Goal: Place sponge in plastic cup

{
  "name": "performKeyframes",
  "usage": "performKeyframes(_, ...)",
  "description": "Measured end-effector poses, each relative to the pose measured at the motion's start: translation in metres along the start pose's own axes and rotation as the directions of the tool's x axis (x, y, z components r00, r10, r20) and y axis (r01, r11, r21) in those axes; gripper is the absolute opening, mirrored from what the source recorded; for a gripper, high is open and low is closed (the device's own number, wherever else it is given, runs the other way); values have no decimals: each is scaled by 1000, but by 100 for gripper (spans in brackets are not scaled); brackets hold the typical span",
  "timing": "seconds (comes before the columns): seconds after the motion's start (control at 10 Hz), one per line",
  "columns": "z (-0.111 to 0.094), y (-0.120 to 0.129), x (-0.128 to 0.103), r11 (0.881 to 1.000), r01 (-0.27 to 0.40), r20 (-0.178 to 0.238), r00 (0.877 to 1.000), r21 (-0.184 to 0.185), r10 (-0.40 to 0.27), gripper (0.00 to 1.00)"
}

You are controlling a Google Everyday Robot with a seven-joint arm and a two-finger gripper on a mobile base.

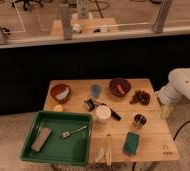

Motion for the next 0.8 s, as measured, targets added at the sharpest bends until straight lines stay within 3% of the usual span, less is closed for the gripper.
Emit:
performKeyframes(0.2, -6, 24, -16, 992, 122, 0, 992, -8, -122, 80)
performKeyframes(0.4, -13, 64, -41, 968, 252, 3, 968, -19, -252, 80)
performKeyframes(0.5, -18, 85, -56, 947, 319, 3, 948, -20, -319, 80)
performKeyframes(0.6, -24, 104, -71, 920, 392, 5, 920, -16, -392, 80)
performKeyframes(0.8, -41, 136, -99, 845, 535, 4, 845, 10, -535, 80)
